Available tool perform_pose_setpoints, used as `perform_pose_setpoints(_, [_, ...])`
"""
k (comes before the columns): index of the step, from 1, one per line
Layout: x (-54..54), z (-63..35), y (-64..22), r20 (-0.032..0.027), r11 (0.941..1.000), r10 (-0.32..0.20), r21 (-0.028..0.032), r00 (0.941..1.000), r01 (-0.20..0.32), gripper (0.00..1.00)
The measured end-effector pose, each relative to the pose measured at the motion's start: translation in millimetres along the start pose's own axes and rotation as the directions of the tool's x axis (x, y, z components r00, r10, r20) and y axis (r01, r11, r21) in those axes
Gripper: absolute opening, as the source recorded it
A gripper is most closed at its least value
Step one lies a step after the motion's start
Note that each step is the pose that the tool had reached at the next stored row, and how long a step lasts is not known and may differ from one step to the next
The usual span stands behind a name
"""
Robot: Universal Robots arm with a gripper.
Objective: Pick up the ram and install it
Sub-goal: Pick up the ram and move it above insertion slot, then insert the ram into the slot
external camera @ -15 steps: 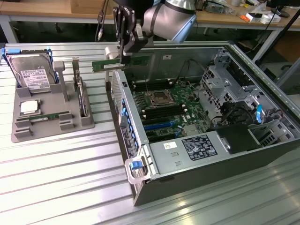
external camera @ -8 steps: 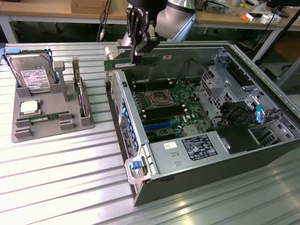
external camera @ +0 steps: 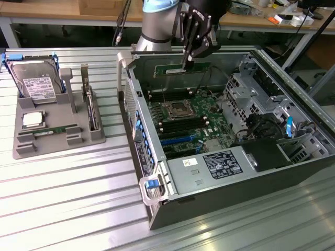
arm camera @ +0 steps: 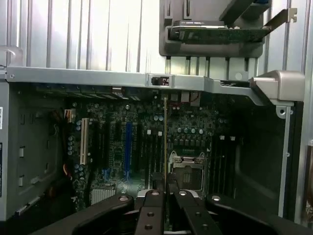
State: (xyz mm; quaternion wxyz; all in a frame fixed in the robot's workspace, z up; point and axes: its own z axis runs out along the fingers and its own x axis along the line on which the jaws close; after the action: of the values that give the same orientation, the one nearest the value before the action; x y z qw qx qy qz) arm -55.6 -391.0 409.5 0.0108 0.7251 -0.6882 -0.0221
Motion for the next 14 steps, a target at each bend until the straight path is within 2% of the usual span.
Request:
perform_pose_setpoints(3, [1.2, -0.7, -21.9, 0.0001, 1.0000, 0.000, 0.0000, 1.0000, 0.000, 0.13])
perform_pose_setpoints(4, [1.3, -0.8, -25.3, 0.0000, 1.0000, 0.000, 0.0000, 1.0000, 0.000, 0.13])
perform_pose_setpoints(6, [2.2, -1.4, -40.6, 0.0002, 1.0000, 0.000, 0.0000, 1.0000, 0.000, 0.13])
perform_pose_setpoints(7, [2.6, -1.7, -49.5, 0.0000, 1.0000, 0.000, -0.0001, 1.0000, 0.000, 0.13])
perform_pose_setpoints(8, [3.3, -2.2, -64.2, 0.0001, 1.0000, 0.001, -0.0001, 1.0000, -0.001, 0.13])
perform_pose_setpoints(9, [3.8, -2.6, -73.5, 0.0001, 1.0000, 0.001, -0.0002, 1.0000, -0.001, 0.13])
perform_pose_setpoints(10, [4.0, -2.9, -77.9, 0.0001, 1.0000, 0.001, -0.0002, 1.0000, -0.001, 0.13])
perform_pose_setpoints(14, [4.1, -2.9, -78.0, 0.0023, 1.0000, 0.001, -0.0001, 1.0000, -0.001, 0.13])
